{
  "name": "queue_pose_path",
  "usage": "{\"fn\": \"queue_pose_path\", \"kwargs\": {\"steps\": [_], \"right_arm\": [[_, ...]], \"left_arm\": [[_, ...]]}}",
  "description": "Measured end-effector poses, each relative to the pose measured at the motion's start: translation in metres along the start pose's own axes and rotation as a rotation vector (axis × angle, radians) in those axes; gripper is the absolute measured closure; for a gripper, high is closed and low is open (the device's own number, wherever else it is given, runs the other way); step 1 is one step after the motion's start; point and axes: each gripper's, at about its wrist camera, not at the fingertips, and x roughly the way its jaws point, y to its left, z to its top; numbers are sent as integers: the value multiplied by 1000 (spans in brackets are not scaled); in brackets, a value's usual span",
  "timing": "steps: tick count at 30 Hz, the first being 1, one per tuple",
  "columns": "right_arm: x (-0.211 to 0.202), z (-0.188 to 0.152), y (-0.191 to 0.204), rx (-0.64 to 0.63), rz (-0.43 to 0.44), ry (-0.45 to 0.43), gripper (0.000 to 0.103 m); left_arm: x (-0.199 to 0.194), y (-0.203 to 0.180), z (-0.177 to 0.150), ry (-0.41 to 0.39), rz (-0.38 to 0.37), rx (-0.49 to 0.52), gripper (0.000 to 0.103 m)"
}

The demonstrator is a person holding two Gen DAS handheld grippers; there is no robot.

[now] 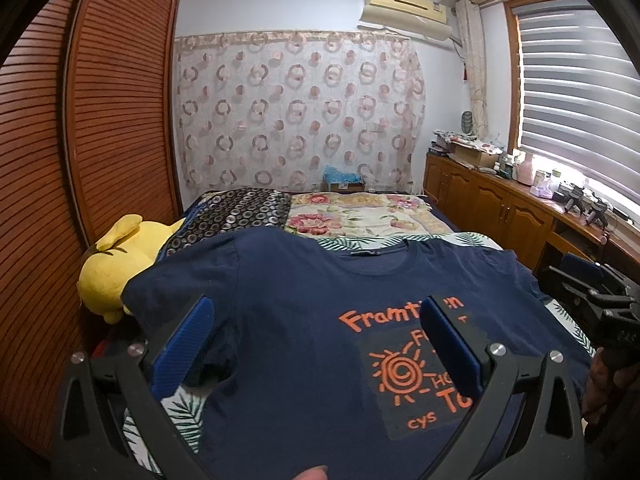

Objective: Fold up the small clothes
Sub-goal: 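Grasp the side edge of the navy T-shirt with the left gripper and lift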

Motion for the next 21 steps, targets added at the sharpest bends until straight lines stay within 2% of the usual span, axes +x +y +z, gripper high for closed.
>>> {"fn": "queue_pose_path", "kwargs": {"steps": [12,21], "right_arm": [[39,-10,14,-20,105,46,0],[67,-14,40,-75,174,91,0]], "left_arm": [[14,62,-11,29,83,-26,0],[28,112,-20,54,85,-37,0]]}}
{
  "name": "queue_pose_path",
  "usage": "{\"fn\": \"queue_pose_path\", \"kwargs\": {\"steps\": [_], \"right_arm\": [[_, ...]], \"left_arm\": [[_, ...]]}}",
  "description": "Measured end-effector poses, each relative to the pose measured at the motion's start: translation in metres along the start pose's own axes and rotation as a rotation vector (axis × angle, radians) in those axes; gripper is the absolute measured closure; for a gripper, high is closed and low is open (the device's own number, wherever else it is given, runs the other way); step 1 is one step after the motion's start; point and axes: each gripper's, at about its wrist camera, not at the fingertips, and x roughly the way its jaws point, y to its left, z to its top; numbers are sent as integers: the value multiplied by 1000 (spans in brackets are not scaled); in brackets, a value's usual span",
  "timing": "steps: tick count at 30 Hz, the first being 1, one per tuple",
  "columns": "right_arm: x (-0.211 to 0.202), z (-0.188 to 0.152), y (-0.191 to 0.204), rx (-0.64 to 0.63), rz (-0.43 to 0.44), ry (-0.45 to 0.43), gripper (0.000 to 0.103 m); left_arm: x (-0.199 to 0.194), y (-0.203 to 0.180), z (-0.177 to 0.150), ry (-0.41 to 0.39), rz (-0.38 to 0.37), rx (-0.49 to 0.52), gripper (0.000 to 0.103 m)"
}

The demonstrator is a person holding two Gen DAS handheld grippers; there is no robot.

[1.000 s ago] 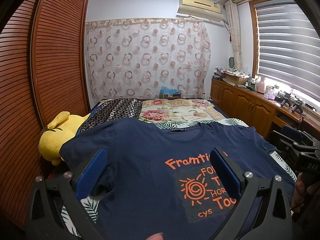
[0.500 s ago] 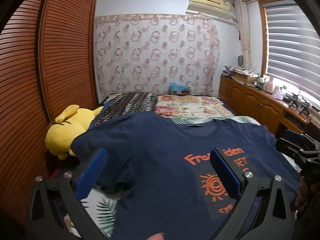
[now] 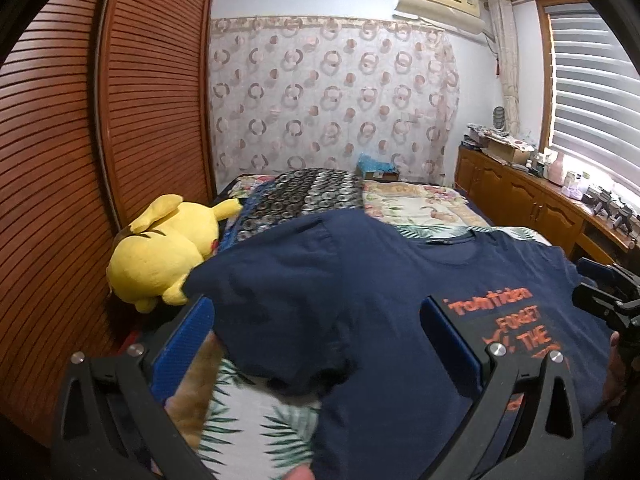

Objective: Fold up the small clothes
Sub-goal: 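Grasp the side edge of the navy T-shirt with the left gripper and lift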

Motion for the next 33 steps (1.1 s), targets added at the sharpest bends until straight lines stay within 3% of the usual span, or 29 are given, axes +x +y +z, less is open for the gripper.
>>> {"fn": "queue_pose_path", "kwargs": {"steps": [8,15,20,27,33], "right_arm": [[28,-2,18,-51,50,46,0],[51,-3,34,-112,89,102,0],[59,-4,38,-125,117,125,0],[68,-5,35,-110,156,153,0],[74,-4,32,-105,168,163,0]], "left_arm": [[29,39,-6,64,7,-21,4],[68,72,-6,135,-2,-35,22],[100,93,-6,184,58,-1,23],[130,130,2,211,24,-44,50],[150,141,-3,240,-36,-37,50]]}}
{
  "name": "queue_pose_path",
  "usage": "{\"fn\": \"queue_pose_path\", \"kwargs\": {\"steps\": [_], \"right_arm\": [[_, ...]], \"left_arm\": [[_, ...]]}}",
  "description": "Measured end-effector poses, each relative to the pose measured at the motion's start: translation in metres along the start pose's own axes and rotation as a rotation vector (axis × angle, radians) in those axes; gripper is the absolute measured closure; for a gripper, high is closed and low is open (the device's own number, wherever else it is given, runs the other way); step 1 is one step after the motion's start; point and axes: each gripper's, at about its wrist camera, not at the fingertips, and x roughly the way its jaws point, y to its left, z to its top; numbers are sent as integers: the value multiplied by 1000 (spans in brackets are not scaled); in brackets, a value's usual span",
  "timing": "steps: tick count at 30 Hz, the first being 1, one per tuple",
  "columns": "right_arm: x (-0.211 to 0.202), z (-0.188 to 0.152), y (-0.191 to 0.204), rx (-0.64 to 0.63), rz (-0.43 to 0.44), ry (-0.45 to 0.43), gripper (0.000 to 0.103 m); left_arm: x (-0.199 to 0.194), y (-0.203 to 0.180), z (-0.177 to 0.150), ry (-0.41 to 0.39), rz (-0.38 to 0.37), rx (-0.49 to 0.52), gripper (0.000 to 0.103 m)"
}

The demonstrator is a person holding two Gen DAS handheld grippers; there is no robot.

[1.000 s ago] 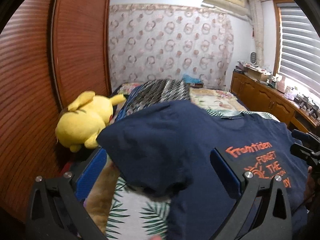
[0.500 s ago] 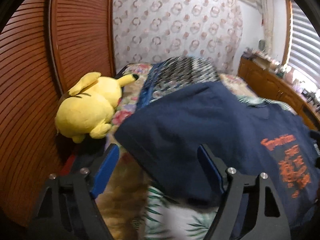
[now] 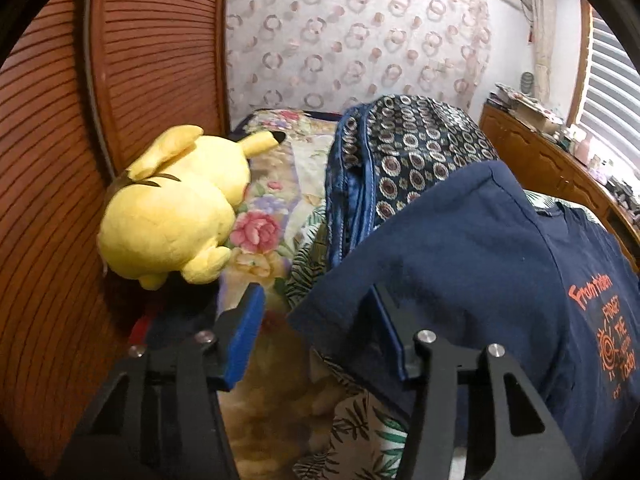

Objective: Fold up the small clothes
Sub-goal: 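Grasp the side edge of the navy T-shirt with the left gripper and lift, then fold the lifted side over toward the shirt's center and open the left gripper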

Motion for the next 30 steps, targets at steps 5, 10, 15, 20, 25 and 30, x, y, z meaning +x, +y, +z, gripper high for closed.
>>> {"fn": "queue_pose_path", "kwargs": {"steps": [5,10,15,20,25,30], "right_arm": [[0,-1,-4,14,-1,5,0],[-4,-2,-10,28,-9,3,0],[-8,0,-17,40,-19,-5,0],[-16,0,-23,53,-30,-24,0],[-24,1,-33,74,-47,-40,0],[-34,0,-45,92,-75,-60,0]], "left_arm": [[3,3,-4,-7,-82,-33,59],[-2,0,-7,-10,-92,-17,93],[-28,-14,-3,-59,-53,18,102],[-72,-39,8,-129,-39,82,103],[-103,-73,28,-169,-65,140,103],[-118,-125,50,-195,-129,222,103]]}}
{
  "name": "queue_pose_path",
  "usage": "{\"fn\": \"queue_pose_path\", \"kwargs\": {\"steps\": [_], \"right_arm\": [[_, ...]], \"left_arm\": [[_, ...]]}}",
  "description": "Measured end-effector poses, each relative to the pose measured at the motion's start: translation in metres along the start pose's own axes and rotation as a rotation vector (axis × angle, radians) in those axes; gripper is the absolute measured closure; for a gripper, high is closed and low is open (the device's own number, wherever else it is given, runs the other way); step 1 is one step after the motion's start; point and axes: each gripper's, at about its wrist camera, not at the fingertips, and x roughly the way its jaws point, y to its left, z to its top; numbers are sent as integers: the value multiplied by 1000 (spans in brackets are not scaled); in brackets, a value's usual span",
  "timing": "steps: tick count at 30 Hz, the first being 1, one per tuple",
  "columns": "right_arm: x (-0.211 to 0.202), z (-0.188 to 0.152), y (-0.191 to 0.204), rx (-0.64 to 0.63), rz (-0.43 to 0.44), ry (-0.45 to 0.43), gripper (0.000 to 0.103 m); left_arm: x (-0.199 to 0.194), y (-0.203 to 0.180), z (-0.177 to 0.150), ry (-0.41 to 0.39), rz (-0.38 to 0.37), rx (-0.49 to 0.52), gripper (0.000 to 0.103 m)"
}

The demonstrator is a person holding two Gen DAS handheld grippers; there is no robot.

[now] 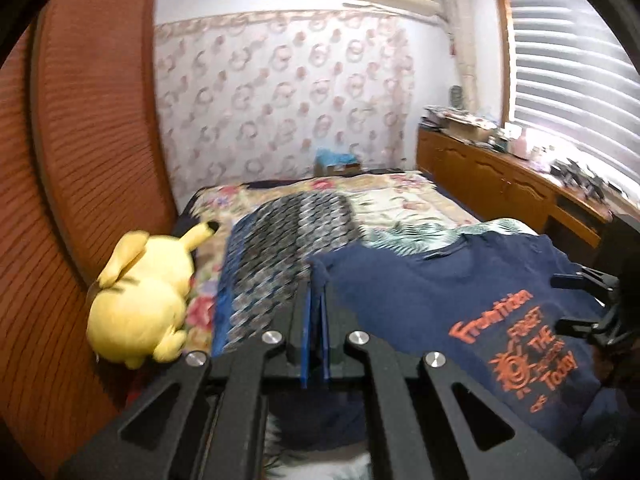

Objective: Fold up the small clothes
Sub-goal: 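Fold the lifted side over toward the shirt's center and open the left gripper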

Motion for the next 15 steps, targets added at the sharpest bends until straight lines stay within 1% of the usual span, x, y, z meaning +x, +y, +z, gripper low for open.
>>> {"fn": "queue_pose_path", "kwargs": {"steps": [4,7,10,12,15], "right_arm": [[-6,0,-11,18,-17,-12,0],[-11,1,-18,25,-32,-18,0],[-16,1,-24,32,-44,-24,0],[-17,1,-26,34,-49,-24,0],[-18,1,-28,32,-53,-23,0]], "left_arm": [[10,-34,21,3,-68,36,103],[27,-63,36,28,-113,69,102],[42,-86,43,54,-131,89,101],[49,-96,45,70,-123,90,100],[49,-100,41,69,-129,90,92]]}}
